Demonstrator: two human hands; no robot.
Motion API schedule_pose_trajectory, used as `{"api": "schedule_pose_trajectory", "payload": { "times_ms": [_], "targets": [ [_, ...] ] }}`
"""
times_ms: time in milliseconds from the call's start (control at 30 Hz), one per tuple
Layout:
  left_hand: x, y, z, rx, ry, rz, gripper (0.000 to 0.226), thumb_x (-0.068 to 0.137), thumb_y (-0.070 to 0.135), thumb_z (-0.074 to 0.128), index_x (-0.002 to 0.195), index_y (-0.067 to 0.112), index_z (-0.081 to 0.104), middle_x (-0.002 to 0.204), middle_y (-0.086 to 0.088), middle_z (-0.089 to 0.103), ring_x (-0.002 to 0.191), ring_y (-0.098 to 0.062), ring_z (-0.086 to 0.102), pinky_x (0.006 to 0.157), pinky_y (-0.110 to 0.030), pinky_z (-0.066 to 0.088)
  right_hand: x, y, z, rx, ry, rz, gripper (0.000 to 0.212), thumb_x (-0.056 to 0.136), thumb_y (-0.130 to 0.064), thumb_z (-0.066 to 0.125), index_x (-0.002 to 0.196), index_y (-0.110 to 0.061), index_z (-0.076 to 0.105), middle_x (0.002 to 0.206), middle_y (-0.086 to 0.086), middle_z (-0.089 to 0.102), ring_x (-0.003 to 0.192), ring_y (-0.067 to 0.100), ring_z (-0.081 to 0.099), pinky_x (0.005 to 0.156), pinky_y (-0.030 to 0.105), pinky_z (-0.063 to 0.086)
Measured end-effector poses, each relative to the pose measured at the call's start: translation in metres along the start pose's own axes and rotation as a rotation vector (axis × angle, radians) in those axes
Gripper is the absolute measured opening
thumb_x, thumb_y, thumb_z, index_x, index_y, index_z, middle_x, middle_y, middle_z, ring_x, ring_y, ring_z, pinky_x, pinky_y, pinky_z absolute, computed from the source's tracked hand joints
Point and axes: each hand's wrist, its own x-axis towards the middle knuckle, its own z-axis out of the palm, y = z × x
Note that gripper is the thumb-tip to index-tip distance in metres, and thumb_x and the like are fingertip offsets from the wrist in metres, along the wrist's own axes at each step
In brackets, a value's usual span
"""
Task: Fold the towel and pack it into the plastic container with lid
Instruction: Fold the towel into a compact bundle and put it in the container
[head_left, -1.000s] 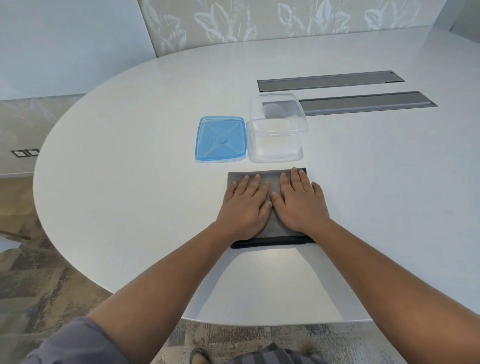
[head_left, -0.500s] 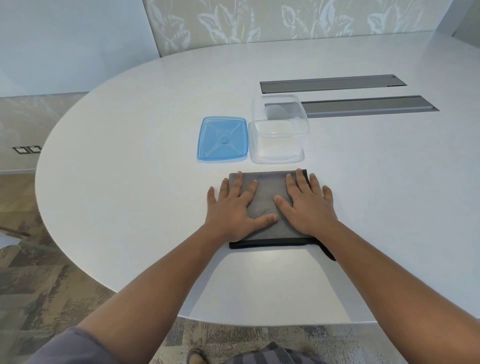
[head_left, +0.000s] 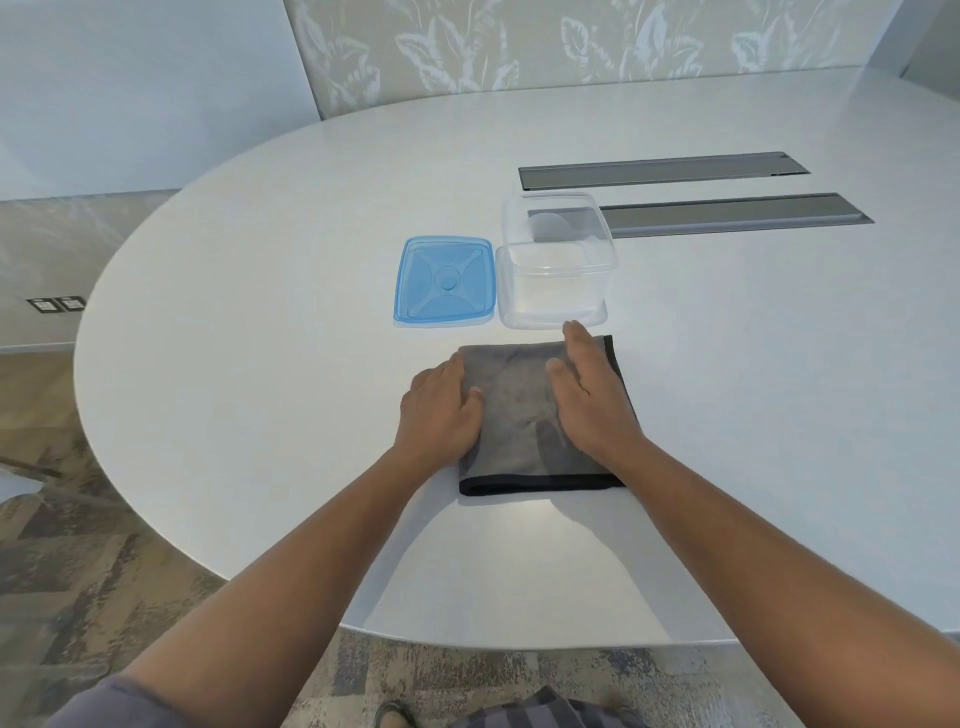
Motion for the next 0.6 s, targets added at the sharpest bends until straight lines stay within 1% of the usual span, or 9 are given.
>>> {"api": "schedule_pose_trajectory", "payload": {
  "times_ms": [33,67,167,200,267,333,467,533,600],
  "targets": [
    [-0.001,0.004,-0.002,-0.037,0.002,-0.020,0.039,0.093,0.031,0.040,0.129,0.020,0.051,0.119,-0.004,0.066,0.114,-0.034,0.053,0.097,-0.049,0.046,-0.002,-0.008,0.004,0.154,-0.014,0.038,0.058,0.108,-0.026,0.037,0.162,-0.014,0.020,0.169,-0.006,0.018,0.155,0.006,0.015,0.120,0.019,0.009],
    [-0.001,0.007,-0.004,-0.071,-0.006,-0.041,0.035,0.090,0.031,0.043,0.123,0.023,0.051,0.112,-0.002,0.066,0.108,-0.032,0.055,0.093,-0.048,0.048,-0.002,-0.015,0.008,0.251,-0.016,0.070,0.057,0.108,-0.024,0.038,0.162,-0.017,0.020,0.169,-0.008,0.019,0.153,0.004,0.016,0.118,0.017,0.010],
    [-0.001,0.016,-0.010,-0.122,-0.035,-0.074,0.036,0.083,0.043,0.050,0.116,0.029,0.047,0.108,-0.001,0.064,0.098,-0.027,0.062,0.087,-0.049,0.055,0.000,-0.023,0.019,0.383,-0.010,0.123,0.057,0.107,-0.022,0.038,0.162,-0.021,0.021,0.168,-0.011,0.021,0.152,0.002,0.019,0.121,0.021,0.012],
    [-0.001,0.018,-0.012,-0.138,-0.042,-0.071,0.040,0.083,0.045,0.052,0.118,0.028,0.046,0.107,-0.001,0.064,0.096,-0.026,0.063,0.086,-0.048,0.056,0.000,-0.022,0.022,0.403,-0.016,0.136,0.057,0.107,-0.021,0.039,0.162,-0.022,0.022,0.168,-0.010,0.022,0.151,0.002,0.020,0.121,0.022,0.013],
    [-0.002,0.021,-0.016,-0.174,-0.049,-0.080,0.052,0.087,0.041,0.059,0.131,0.021,0.040,0.108,-0.004,0.063,0.097,-0.024,0.062,0.085,-0.045,0.056,-0.001,-0.017,0.026,0.410,-0.025,0.155,0.058,0.106,-0.020,0.038,0.162,-0.022,0.022,0.168,-0.009,0.023,0.151,0.003,0.022,0.123,0.025,0.015],
    [-0.001,0.022,-0.018,-0.242,-0.060,-0.140,0.059,0.089,0.037,0.064,0.137,0.017,0.038,0.106,-0.005,0.063,0.096,-0.023,0.063,0.081,-0.041,0.055,-0.003,-0.012,0.029,0.400,-0.026,0.145,0.059,0.105,-0.020,0.038,0.162,-0.021,0.022,0.168,-0.009,0.024,0.152,0.004,0.022,0.127,0.031,0.015],
    [0.000,0.024,-0.020,-0.402,-0.119,-0.281,0.053,0.089,0.036,0.069,0.130,0.021,0.039,0.108,-0.001,0.060,0.098,-0.020,0.061,0.074,-0.032,0.049,-0.003,-0.011,0.029,0.419,-0.018,0.151,0.061,0.103,-0.020,0.038,0.162,-0.020,0.024,0.167,-0.008,0.027,0.151,0.004,0.025,0.127,0.037,0.018],
    [-0.001,0.025,-0.020,-0.457,-0.142,-0.320,0.049,0.088,0.033,0.070,0.123,0.020,0.038,0.106,0.001,0.057,0.094,-0.017,0.060,0.067,-0.030,0.048,-0.003,-0.012,0.028,0.416,-0.023,0.149,0.062,0.101,-0.020,0.038,0.161,-0.019,0.025,0.167,-0.007,0.028,0.151,0.005,0.027,0.127,0.037,0.019],
    [-0.002,0.026,-0.021,-0.512,-0.179,-0.338,0.049,0.088,0.030,0.073,0.122,0.019,0.039,0.107,0.002,0.057,0.091,-0.013,0.060,0.063,-0.028,0.048,-0.002,-0.013,0.028,0.410,-0.030,0.144,0.063,0.100,-0.020,0.038,0.161,-0.018,0.026,0.166,-0.006,0.030,0.150,0.006,0.029,0.127,0.038,0.021]
  ]
}}
